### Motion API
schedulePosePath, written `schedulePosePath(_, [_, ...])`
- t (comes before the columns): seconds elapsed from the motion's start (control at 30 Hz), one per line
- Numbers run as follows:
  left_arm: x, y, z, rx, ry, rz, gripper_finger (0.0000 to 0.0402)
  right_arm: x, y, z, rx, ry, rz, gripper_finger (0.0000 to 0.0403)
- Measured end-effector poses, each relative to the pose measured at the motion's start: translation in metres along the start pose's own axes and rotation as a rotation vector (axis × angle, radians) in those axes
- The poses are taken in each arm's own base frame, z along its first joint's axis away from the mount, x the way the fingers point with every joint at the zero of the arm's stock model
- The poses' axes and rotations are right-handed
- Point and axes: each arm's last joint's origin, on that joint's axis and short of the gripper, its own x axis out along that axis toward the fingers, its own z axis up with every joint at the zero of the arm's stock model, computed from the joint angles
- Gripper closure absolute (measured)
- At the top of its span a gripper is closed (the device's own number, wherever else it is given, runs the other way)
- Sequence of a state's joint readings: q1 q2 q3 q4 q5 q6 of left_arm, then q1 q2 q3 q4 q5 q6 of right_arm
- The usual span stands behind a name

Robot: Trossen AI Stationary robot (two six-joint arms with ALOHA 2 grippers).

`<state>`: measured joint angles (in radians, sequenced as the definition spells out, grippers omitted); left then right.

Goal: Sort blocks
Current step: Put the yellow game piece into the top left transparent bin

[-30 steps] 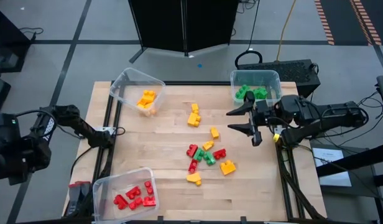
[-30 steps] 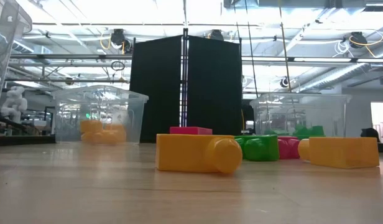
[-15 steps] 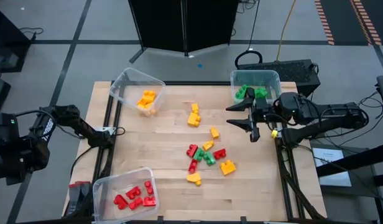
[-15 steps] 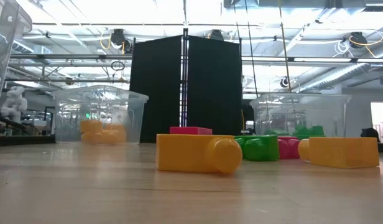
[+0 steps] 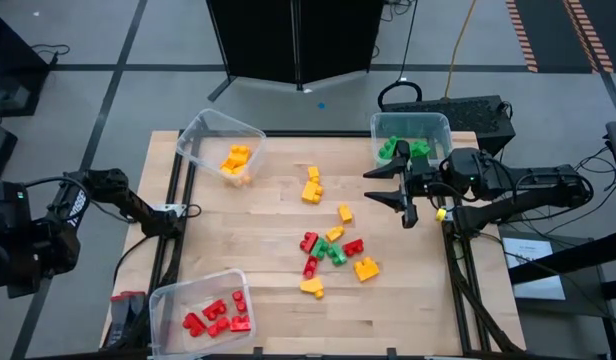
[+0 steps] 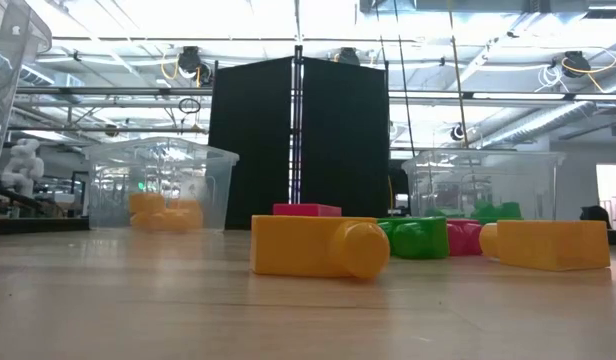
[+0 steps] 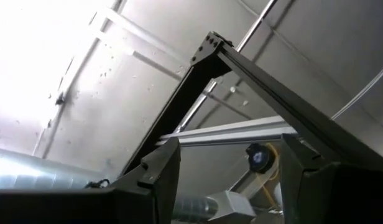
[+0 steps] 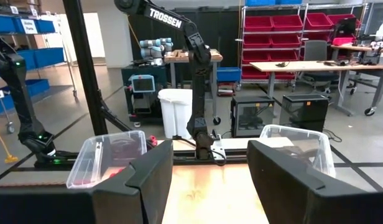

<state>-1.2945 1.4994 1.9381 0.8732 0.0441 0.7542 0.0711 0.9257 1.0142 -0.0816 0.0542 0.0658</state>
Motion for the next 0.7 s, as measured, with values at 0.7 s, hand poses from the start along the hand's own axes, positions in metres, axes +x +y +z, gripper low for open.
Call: schedulePosePath(0.7, [-0.0001,0.0006,-0.0034,0.013,0.087,0.057,0.0240,0.0000,0.0001,-0.0002,0.000,0.002,0.000,0.0202])
